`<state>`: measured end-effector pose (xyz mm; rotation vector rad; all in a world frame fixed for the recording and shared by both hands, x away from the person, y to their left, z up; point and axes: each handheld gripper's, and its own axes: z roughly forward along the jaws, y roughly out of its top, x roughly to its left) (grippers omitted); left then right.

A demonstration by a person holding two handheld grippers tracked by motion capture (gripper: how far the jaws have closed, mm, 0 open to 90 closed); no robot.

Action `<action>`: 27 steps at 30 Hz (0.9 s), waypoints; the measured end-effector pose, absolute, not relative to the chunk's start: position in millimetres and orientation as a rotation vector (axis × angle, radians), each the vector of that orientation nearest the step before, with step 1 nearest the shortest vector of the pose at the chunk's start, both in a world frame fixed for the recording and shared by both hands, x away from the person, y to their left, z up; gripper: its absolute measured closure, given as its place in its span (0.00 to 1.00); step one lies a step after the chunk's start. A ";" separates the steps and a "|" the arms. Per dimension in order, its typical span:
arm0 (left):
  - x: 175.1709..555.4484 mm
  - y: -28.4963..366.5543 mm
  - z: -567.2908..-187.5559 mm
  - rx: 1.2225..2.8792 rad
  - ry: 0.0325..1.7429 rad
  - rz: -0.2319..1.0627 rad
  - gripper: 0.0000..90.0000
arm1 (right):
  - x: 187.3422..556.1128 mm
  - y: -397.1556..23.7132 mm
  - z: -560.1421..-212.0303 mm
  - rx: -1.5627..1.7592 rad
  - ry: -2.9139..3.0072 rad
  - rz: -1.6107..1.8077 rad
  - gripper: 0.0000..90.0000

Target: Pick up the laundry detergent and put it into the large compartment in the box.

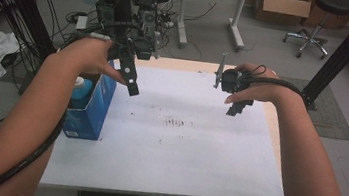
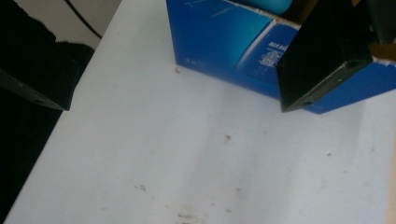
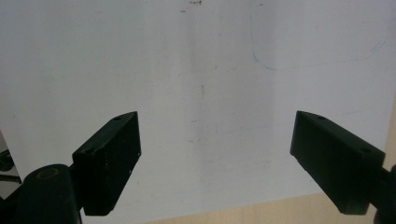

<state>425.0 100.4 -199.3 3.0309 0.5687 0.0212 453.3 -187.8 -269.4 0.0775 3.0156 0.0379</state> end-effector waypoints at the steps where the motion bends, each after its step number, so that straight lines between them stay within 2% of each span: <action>1: 423.5 98.0 -201.9 3.039 0.536 0.011 0.00 | 453.0 -187.8 -269.3 0.076 3.015 0.038 0.18; 12: 424.5 64.4 -213.8 3.108 0.286 -0.023 0.00 | 450.9 -191.2 -266.8 0.074 3.010 0.036 0.18; 27: 432.5 59.0 -213.2 3.096 0.255 -0.003 0.00 | 454.8 -191.5 -268.9 0.086 3.018 0.030 0.18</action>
